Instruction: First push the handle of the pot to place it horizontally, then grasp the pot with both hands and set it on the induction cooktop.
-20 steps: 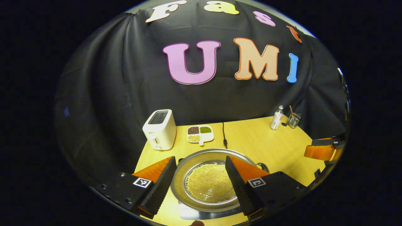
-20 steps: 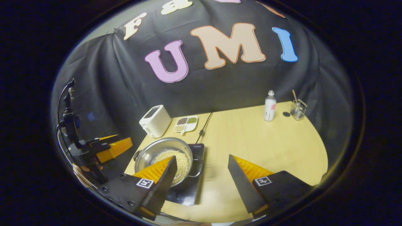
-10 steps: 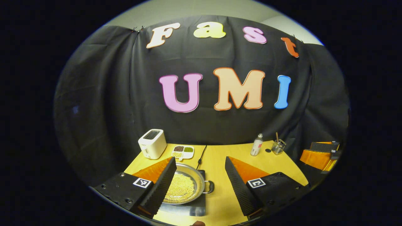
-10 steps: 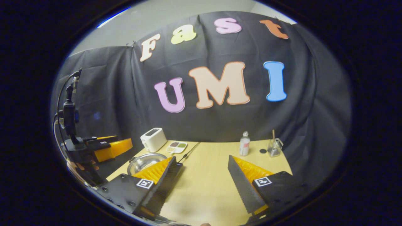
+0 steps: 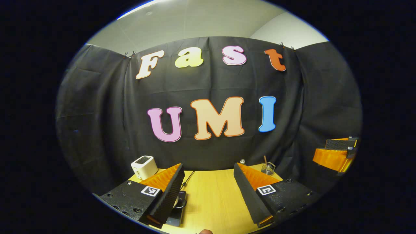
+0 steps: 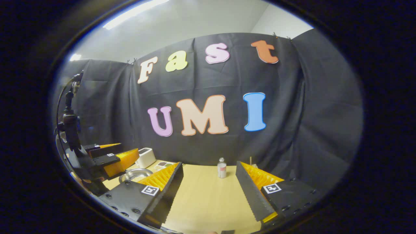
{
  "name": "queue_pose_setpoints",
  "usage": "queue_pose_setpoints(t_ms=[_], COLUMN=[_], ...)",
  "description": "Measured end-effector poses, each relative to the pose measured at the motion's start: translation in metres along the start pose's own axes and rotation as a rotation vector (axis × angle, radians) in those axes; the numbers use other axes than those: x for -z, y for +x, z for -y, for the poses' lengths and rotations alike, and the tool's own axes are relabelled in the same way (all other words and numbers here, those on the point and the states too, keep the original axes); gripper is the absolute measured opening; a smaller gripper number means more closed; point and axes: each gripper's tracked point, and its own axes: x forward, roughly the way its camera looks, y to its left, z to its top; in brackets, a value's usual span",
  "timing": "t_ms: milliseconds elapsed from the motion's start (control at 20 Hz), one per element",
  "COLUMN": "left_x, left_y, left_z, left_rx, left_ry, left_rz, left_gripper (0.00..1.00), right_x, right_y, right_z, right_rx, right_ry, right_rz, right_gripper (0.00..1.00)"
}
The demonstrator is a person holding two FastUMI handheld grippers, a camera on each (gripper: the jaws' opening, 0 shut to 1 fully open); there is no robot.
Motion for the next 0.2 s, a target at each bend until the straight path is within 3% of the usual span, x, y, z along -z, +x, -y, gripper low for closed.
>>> queue_pose_setpoints(t_ms=[200], left_x=[0.003], left_y=[-0.005], left_z=[0.014], left_rx=[-0.001], left_ry=[-0.014], left_rz=[-0.007], left_gripper=[0.93], right_x=[-0.001], right_y=[-0.021], right_z=[0.025], right_rx=[0.043], right_ry=[-0.007], right_rz=[0.019], right_gripper=[0.92])
